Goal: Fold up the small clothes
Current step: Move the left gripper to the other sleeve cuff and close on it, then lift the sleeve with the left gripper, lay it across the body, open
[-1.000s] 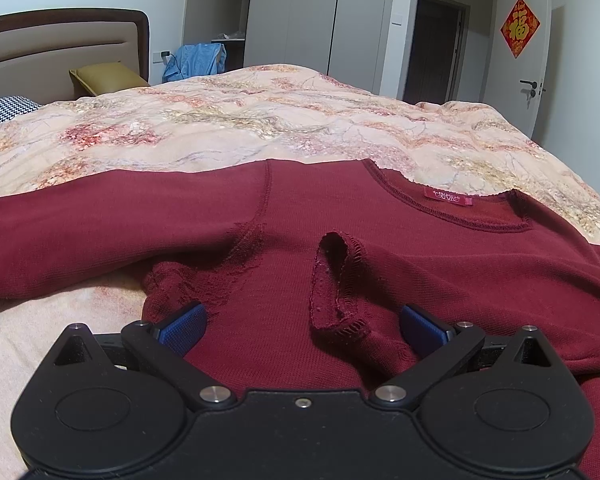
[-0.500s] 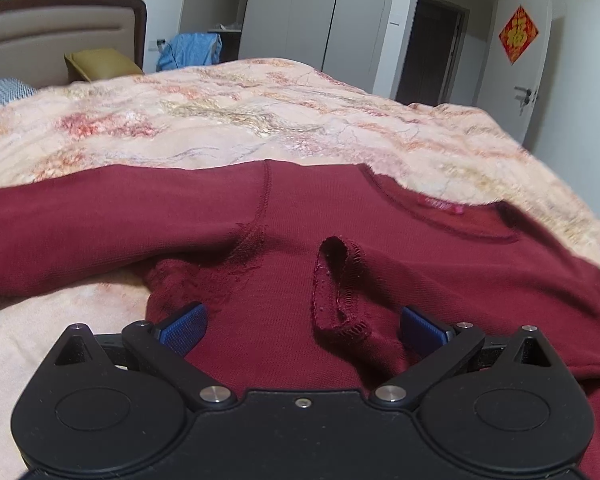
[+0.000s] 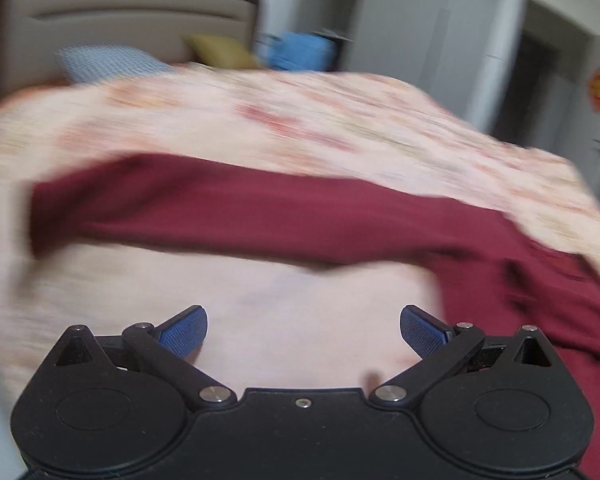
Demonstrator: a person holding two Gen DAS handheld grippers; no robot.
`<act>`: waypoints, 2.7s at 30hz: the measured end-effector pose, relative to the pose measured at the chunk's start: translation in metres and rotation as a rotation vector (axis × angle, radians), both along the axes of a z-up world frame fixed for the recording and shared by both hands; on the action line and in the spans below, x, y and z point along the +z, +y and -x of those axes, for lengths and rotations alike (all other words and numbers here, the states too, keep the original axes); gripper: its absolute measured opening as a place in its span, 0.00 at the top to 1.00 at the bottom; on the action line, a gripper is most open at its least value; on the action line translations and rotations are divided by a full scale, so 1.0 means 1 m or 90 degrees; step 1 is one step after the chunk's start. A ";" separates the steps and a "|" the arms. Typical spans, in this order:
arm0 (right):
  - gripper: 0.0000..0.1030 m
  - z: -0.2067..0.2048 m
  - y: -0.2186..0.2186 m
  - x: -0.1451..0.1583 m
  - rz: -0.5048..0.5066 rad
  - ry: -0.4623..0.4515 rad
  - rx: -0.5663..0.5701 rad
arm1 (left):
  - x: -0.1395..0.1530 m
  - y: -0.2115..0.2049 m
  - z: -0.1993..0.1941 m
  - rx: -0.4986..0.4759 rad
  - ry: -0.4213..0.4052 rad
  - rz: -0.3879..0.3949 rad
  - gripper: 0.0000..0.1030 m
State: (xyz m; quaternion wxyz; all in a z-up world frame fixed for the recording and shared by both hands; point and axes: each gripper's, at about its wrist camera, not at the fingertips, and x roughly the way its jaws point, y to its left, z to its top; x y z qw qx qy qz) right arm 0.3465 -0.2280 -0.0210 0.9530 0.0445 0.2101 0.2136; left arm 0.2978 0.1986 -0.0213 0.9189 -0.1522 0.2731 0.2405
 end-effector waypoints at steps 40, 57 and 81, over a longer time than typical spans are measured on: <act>0.00 0.021 0.029 -0.045 -0.004 0.030 0.045 | 0.146 0.140 -0.009 -0.033 0.031 0.158 0.95; 0.00 0.030 -0.001 -0.025 -0.100 0.010 0.041 | 0.216 -0.098 -0.137 -0.252 0.018 0.229 0.95; 0.00 0.031 -0.040 -0.050 -0.165 0.039 -0.004 | 0.068 -0.215 -0.256 -0.357 0.213 0.233 0.24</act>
